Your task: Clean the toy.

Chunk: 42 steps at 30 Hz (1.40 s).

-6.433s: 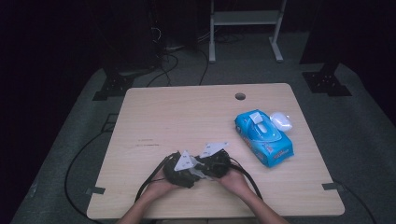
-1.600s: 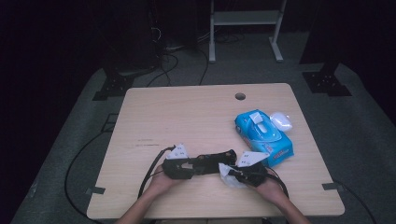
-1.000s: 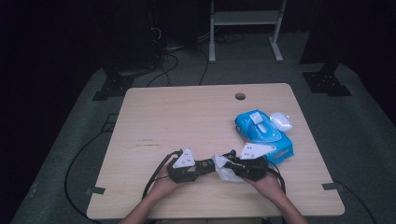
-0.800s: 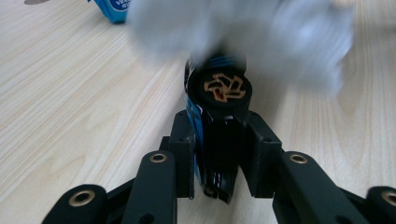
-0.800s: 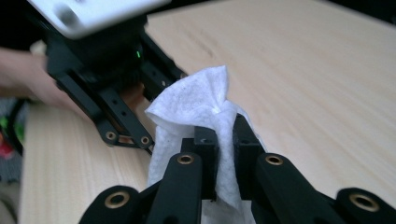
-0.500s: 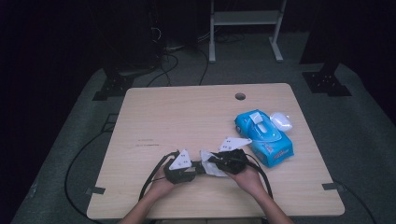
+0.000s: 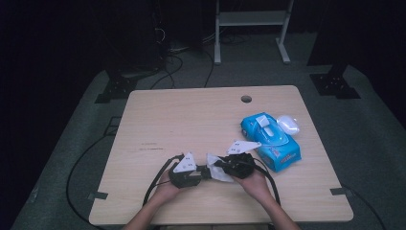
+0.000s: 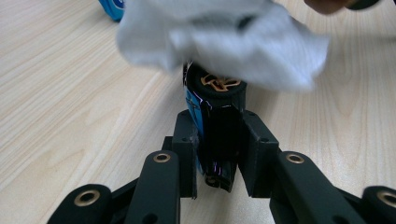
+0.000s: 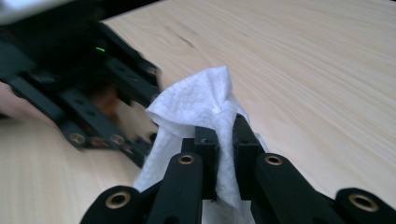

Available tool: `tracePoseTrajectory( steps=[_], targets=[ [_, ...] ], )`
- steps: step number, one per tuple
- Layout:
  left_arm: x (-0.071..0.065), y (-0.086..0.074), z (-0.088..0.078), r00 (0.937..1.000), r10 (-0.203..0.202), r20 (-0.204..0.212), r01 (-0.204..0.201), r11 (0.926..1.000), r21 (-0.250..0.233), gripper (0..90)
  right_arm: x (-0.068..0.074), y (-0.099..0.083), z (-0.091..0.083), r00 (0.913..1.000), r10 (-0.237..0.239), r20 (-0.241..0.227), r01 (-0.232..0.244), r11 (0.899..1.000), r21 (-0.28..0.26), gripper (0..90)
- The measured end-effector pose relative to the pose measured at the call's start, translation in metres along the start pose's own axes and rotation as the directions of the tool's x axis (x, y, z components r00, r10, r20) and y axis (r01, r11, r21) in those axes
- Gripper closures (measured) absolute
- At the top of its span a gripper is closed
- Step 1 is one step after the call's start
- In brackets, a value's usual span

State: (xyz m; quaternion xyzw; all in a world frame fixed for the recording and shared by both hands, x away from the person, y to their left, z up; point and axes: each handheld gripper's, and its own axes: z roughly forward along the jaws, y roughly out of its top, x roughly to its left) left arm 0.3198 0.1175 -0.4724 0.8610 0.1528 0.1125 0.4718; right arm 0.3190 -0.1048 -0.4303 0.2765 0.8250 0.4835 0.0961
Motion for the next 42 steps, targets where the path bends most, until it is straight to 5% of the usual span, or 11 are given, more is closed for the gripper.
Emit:
tracePoseTrajectory(
  steps=[4,9,12,15,19,22,25,31,35,39,42],
  targets=[
    [0.000,-0.002,-0.006,1.0000,0.009,-0.002,-0.009,0.9999,0.007,70.7,0.009,0.004,0.007,0.9987,-0.047,-0.020,0.047,0.999,0.017,83.8],
    [0.002,-0.005,-0.010,0.9998,0.016,-0.008,-0.016,0.9998,0.012,70.7,-0.008,-0.001,-0.008,0.9893,-0.063,0.131,0.059,0.998,0.033,83.8],
    [0.002,-0.003,-0.008,0.9999,0.011,-0.008,-0.011,0.9999,0.013,70.5,-0.006,-0.003,-0.007,0.9897,-0.049,0.135,0.046,0.999,0.022,83.8],
    [0.002,-0.001,-0.005,0.9995,-0.031,0.007,0.031,0.9995,0.000,62.3,0.002,0.000,0.001,0.9947,-0.045,0.093,0.044,0.999,0.006,83.8],
    [0.001,0.001,-0.004,0.9999,-0.016,0.001,0.016,0.9999,0.004,63.3,0.011,0.002,0.008,0.9988,-0.046,0.017,0.046,0.999,0.004,83.6],
    [0.002,0.000,-0.006,1.0000,-0.002,-0.002,0.002,1.0000,0.008,64.4,0.007,0.002,0.004,0.9971,-0.055,0.053,0.054,0.998,0.017,83.6],
    [0.001,0.000,-0.005,1.0000,0.003,-0.009,-0.003,1.0000,0.006,64.6,-0.001,0.001,0.001,0.9975,-0.006,0.071,0.005,1.000,0.008,83.7],
    [0.001,0.000,-0.006,0.9999,0.008,-0.013,-0.008,0.9999,0.011,64.7,0.018,0.008,0.015,0.9992,-0.040,-0.009,0.040,0.999,0.002,83.6],
    [0.003,-0.001,-0.009,0.9998,0.017,-0.014,-0.017,0.9998,0.011,65.8,0.006,0.004,0.006,0.9961,-0.053,0.071,0.052,0.998,0.020,83.7],
    [0.003,-0.001,-0.008,0.9999,0.010,-0.014,-0.009,0.9999,0.005,66.1,-0.006,-0.002,-0.002,0.9966,0.018,0.081,-0.019,1.000,0.002,83.7],
    [0.003,-0.001,-0.008,0.9999,0.005,-0.016,-0.005,1.0000,0.003,66.1,0.003,-0.001,0.003,0.9997,0.014,0.022,-0.014,1.000,-0.009,83.6]
  ],
)
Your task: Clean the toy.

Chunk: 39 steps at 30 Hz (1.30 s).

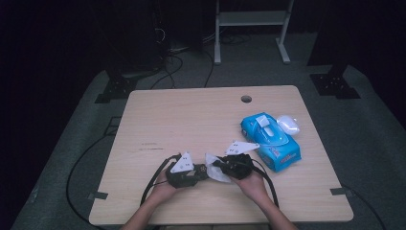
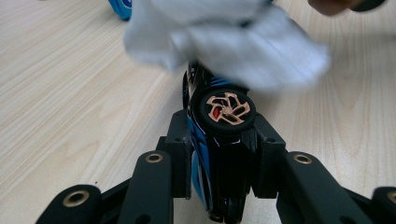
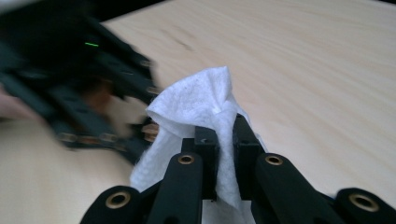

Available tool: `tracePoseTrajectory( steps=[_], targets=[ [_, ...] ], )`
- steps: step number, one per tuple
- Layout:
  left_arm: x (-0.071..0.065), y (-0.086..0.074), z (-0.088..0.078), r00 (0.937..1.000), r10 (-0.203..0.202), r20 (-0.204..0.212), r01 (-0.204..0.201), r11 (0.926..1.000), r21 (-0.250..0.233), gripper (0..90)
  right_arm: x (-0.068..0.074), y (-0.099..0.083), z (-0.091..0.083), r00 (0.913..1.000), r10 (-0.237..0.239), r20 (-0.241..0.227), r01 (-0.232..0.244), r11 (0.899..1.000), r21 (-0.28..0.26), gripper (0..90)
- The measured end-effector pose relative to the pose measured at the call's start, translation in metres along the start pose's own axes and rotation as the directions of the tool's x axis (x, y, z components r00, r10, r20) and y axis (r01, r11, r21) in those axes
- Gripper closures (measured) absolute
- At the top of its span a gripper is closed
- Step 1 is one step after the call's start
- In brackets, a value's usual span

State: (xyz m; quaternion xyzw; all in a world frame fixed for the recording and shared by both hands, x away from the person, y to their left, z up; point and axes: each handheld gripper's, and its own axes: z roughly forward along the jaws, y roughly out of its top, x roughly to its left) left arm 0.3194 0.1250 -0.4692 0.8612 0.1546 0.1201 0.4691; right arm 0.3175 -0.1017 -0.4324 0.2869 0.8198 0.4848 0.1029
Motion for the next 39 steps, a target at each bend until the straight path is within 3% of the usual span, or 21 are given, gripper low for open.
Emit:
tracePoseTrajectory(
  steps=[2,5,7,9,11,13,15,19,22,24,27,29,31,32,34,36,38,39],
  targets=[
    [0.000,0.000,-0.002,1.0000,0.002,-0.002,-0.002,1.0000,0.005,66.1,0.005,0.002,0.002,0.9994,-0.034,0.003,0.034,0.999,0.008,83.6],
    [0.001,-0.001,-0.001,1.0000,-0.004,-0.008,0.004,1.0000,0.002,66.0,-0.004,0.000,-0.002,0.9986,-0.016,0.051,0.016,1.000,0.010,83.6],
    [0.000,0.000,0.000,0.9998,-0.009,-0.016,0.009,0.9999,-0.004,66.1,-0.011,-0.002,-0.005,0.9981,0.030,0.055,-0.030,1.000,-0.003,83.7],
    [0.000,0.000,0.001,0.9999,-0.008,-0.014,0.008,1.0000,-0.003,66.1,-0.008,-0.002,-0.004,0.9977,0.022,0.064,-0.022,1.000,-0.005,83.7],
    [0.001,0.000,0.000,0.9999,-0.012,-0.010,0.012,0.9999,0.002,66.1,0.001,-0.001,0.001,0.9994,0.000,0.035,0.000,1.000,-0.008,83.6],
    [0.002,-0.001,-0.002,0.9999,-0.009,-0.012,0.009,0.9999,0.005,66.1,0.005,0.000,0.004,0.9988,-0.021,0.044,0.021,1.000,-0.007,83.5],
    [0.003,-0.001,-0.003,0.9997,-0.017,-0.016,0.017,0.9998,0.004,66.3,0.001,0.000,0.003,0.9993,-0.003,0.037,0.004,1.000,-0.005,83.6],
    [0.003,-0.001,-0.002,0.9997,-0.017,-0.020,0.017,0.9999,0.002,66.4,-0.007,-0.001,-0.006,0.9935,-0.013,0.113,0.013,1.000,0.004,83.6],
    [0.003,-0.001,-0.001,0.9997,-0.016,-0.018,0.016,0.9999,0.000,66.4,-0.005,-0.002,-0.005,0.9949,-0.008,0.101,0.008,1.000,0.001,83.6],
    [0.004,-0.001,-0.002,0.9998,-0.013,-0.017,0.014,0.9999,0.005,66.4,0.002,-0.002,0.000,0.9983,-0.025,0.053,0.025,1.000,-0.005,83.6],
    [0.005,-0.002,-0.004,0.9998,-0.010,-0.017,0.011,0.9999,0.010,66.5,0.004,0.000,0.001,0.9972,-0.047,0.058,0.047,0.999,0.005,83.6],
    [0.006,-0.003,-0.006,0.9996,-0.013,-0.023,0.013,0.9999,0.009,66.5,-0.004,0.000,-0.005,0.9933,-0.047,0.106,0.046,0.999,0.009,83.6],
    [0.006,-0.003,-0.006,0.9996,-0.020,-0.023,0.020,0.9998,0.009,66.6,-0.015,-0.004,-0.013,0.9828,-0.052,0.177,0.051,0.999,0.013,83.7],
    [0.006,-0.003,-0.006,0.9995,-0.020,-0.024,0.020,0.9998,0.007,66.6,-0.019,-0.005,-0.015,0.9815,-0.036,0.188,0.035,0.999,0.009,83.7],
    [0.005,-0.002,-0.005,0.9995,-0.018,-0.027,0.019,0.9998,0.011,66.5,-0.025,-0.007,-0.019,0.9831,-0.004,0.183,0.005,1.000,-0.002,83.7],
    [0.006,-0.001,-0.005,0.9995,-0.016,-0.025,0.017,0.9998,0.013,66.4,-0.019,-0.007,-0.016,0.9844,-0.022,0.174,0.024,1.000,-0.008,83.7],
    [0.005,-0.001,-0.005,0.9995,-0.017,-0.027,0.017,0.9998,0.013,66.4,-0.012,-0.005,-0.010,0.9946,-0.019,0.102,0.020,1.000,-0.014,83.6],
    [0.005,-0.001,-0.005,0.9995,-0.016,-0.027,0.016,0.9998,0.014,66.5,-0.007,-0.004,-0.007,0.9944,-0.036,0.100,0.037,0.999,-0.009,83.6]
  ],
)
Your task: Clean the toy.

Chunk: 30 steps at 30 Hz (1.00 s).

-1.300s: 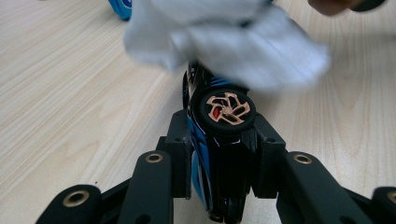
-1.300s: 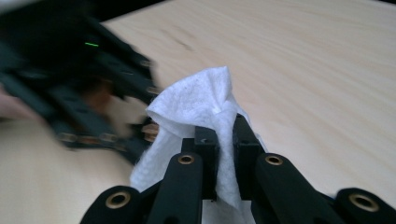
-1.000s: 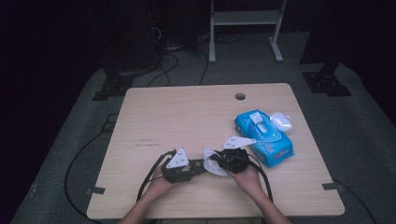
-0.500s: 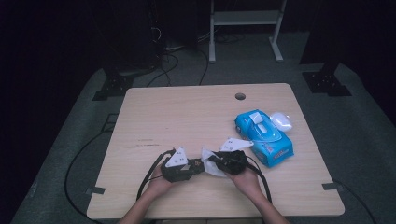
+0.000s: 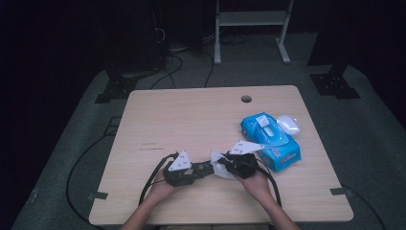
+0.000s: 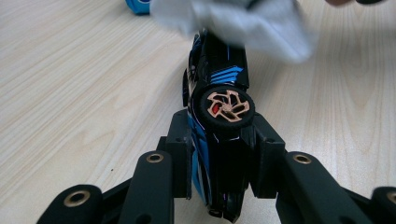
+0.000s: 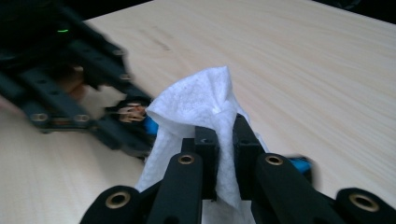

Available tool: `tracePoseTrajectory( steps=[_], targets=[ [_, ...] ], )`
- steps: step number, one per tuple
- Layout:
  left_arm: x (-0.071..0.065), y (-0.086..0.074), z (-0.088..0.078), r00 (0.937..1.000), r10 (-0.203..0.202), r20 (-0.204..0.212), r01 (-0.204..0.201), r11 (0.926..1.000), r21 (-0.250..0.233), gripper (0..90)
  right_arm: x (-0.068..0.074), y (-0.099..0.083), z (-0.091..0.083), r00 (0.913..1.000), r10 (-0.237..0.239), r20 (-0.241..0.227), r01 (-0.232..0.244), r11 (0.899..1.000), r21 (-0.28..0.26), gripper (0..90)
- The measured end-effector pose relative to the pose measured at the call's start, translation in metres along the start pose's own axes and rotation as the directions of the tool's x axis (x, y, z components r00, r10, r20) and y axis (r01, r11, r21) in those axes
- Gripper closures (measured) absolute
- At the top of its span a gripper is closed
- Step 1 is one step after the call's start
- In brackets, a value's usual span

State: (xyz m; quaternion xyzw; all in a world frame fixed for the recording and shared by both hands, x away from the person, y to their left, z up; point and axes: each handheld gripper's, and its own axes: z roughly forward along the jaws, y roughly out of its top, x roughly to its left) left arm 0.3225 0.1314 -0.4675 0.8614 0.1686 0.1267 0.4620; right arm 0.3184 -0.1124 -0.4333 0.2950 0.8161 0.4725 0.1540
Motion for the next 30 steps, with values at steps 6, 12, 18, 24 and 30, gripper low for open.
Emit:
tracePoseTrajectory(
  steps=[6,12,18,24,30],
  targets=[
    [0.002,-0.001,-0.002,1.0000,0.004,0.006,-0.004,1.0000,0.006,66.6,-0.020,-0.004,-0.008,0.9981,0.047,0.040,-0.047,0.999,-0.003,83.7],
    [0.002,0.000,-0.001,1.0000,0.003,0.008,-0.003,1.0000,0.006,66.5,-0.017,-0.004,-0.006,0.9970,0.071,0.033,-0.070,0.997,-0.015,83.7],
    [0.002,0.000,-0.003,0.9999,0.009,0.010,-0.009,0.9998,0.016,66.6,-0.012,-0.002,-0.002,0.9995,0.032,0.001,-0.032,0.999,-0.006,83.7],
    [0.002,0.000,-0.003,0.9999,0.006,0.012,-0.006,0.9999,0.013,66.7,-0.035,-0.010,-0.016,0.9927,0.102,0.064,-0.101,0.995,-0.021,83.7],
    [0.003,-0.001,-0.004,0.9999,0.008,0.010,-0.008,0.9999,0.012,66.7,-0.030,-0.005,-0.010,0.9967,0.055,0.060,-0.055,0.998,-0.007,83.7]
  ],
)
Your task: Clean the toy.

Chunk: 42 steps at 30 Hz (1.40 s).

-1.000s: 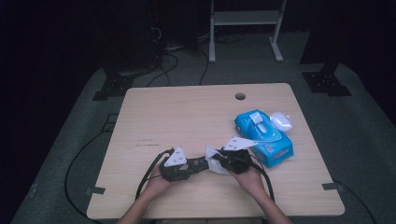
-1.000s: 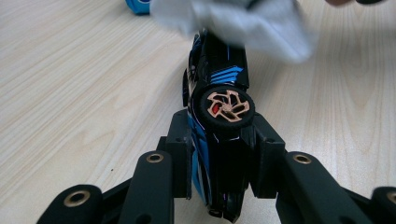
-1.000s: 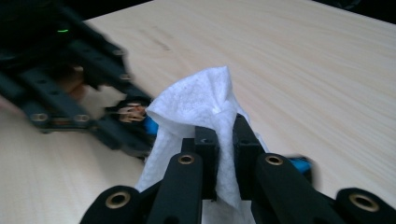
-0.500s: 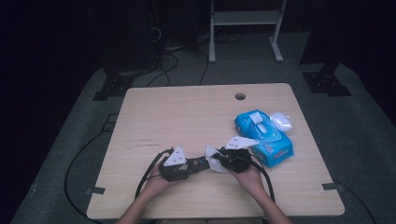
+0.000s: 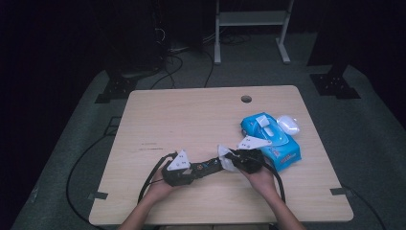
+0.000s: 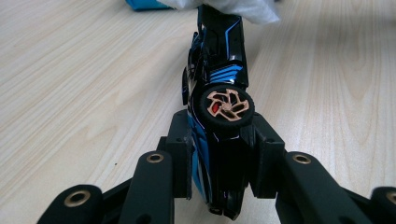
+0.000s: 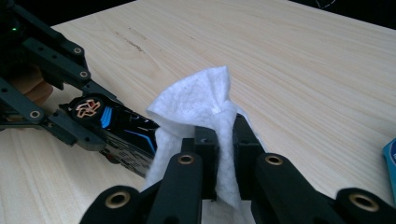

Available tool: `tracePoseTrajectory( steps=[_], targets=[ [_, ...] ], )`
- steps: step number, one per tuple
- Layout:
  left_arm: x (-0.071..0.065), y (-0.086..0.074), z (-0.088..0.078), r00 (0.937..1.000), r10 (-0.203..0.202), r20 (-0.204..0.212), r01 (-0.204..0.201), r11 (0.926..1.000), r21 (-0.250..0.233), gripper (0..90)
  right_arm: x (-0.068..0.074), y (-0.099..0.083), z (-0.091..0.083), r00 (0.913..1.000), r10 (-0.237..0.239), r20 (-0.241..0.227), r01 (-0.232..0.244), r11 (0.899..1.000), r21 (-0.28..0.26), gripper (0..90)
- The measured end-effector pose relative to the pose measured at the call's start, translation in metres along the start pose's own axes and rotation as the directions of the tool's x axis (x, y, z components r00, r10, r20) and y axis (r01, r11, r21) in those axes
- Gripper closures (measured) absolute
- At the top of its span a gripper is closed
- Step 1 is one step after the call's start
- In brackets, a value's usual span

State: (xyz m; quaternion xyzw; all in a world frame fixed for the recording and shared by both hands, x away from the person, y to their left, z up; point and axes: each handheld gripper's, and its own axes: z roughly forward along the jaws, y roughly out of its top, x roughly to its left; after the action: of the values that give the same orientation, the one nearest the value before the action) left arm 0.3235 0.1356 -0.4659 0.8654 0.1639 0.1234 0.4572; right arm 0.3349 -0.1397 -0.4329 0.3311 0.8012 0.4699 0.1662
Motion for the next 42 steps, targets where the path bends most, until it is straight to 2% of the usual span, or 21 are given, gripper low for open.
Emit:
tracePoseTrajectory(
  steps=[4,5,6,9,11,12,15,17,20,23,25,29,33,35,37,39,42],
  targets=[
    [-0.001,0.000,0.000,1.0000,0.002,0.000,-0.002,1.0000,0.000,66.7,-0.011,-0.001,-0.006,0.9984,0.028,0.049,-0.029,1.000,0.010,83.7],
    [-0.001,0.000,0.000,1.0000,0.004,0.002,-0.004,1.0000,-0.001,66.7,-0.012,-0.001,-0.008,0.9984,0.048,0.029,-0.048,0.999,-0.005,83.7],
    [-0.001,0.000,0.001,1.0000,0.004,0.004,-0.004,1.0000,0.001,66.7,-0.010,0.000,-0.008,0.9987,0.048,0.018,-0.048,0.999,-0.011,83.7],
    [-0.001,0.000,0.000,1.0000,0.003,0.004,-0.003,1.0000,0.004,66.7,0.003,0.003,-0.002,0.9992,0.007,-0.039,-0.008,1.000,-0.016,83.6],
    [0.000,0.000,-0.001,1.0000,0.003,0.002,-0.003,1.0000,0.007,66.7,0.006,0.002,0.003,0.9990,-0.014,-0.041,0.015,1.000,0.007,83.7],
    [0.001,0.000,-0.002,1.0000,0.005,0.002,-0.005,0.9999,0.011,66.8,0.004,0.000,0.003,0.9988,0.004,-0.048,-0.004,1.000,-0.001,83.7],
    [0.002,-0.001,-0.003,1.0000,0.002,0.002,-0.002,0.9999,0.012,66.8,-0.008,-0.003,-0.004,0.9998,0.020,0.009,-0.020,1.000,0.003,83.6],
    [0.003,-0.001,-0.003,1.0000,0.003,-0.002,-0.003,0.9999,0.014,66.8,-0.014,-0.007,-0.008,0.9984,0.054,0.014,-0.054,0.999,-0.001,83.6],
    [0.003,-0.001,-0.003,1.0000,0.002,-0.002,-0.002,0.9999,0.012,66.8,-0.008,-0.005,-0.009,0.9969,0.067,-0.041,-0.068,0.997,-0.030,83.5],
    [0.003,-0.002,-0.004,1.0000,0.001,-0.004,-0.001,0.9999,0.016,66.8,0.005,-0.001,-0.004,0.9949,0.027,-0.097,-0.029,0.999,-0.021,83.5],
    [0.005,-0.003,-0.006,1.0000,0.002,-0.004,-0.002,0.9998,0.019,66.8,0.005,-0.003,-0.001,0.9967,0.010,-0.081,-0.011,1.000,-0.004,83.6],
    [0.006,-0.003,-0.007,1.0000,0.009,-0.003,-0.008,0.9997,0.023,67.0,-0.008,-0.006,-0.004,0.9962,0.074,-0.046,-0.074,0.997,-0.009,83.4],
    [0.007,-0.004,-0.008,1.0000,0.010,0.000,-0.010,0.9996,0.026,67.0,-0.003,-0.006,-0.002,0.9950,0.074,-0.067,-0.075,0.997,-0.015,83.4],
    [0.008,-0.004,-0.009,0.9999,0.011,-0.001,-0.011,0.9995,0.029,67.0,-0.004,-0.005,0.000,0.9958,0.069,-0.060,-0.070,0.997,-0.012,83.5],
    [0.010,-0.005,-0.011,0.9999,0.012,0.003,-0.012,0.9994,0.033,67.0,-0.009,-0.006,0.000,0.9948,0.095,-0.035,-0.095,0.995,-0.004,83.5],
    [0.012,-0.007,-0.013,1.0000,0.006,0.006,-0.007,0.9995,0.031,67.0,-0.014,-0.009,-0.002,0.9900,0.134,-0.045,-0.134,0.991,-0.007,83.5],
    [0.013,-0.005,-0.014,0.9999,0.010,0.012,-0.010,0.9988,0.049,66.7,-0.007,-0.008,-0.001,0.9919,0.110,-0.065,-0.110,0.994,-0.004,83.4]
  ],
)
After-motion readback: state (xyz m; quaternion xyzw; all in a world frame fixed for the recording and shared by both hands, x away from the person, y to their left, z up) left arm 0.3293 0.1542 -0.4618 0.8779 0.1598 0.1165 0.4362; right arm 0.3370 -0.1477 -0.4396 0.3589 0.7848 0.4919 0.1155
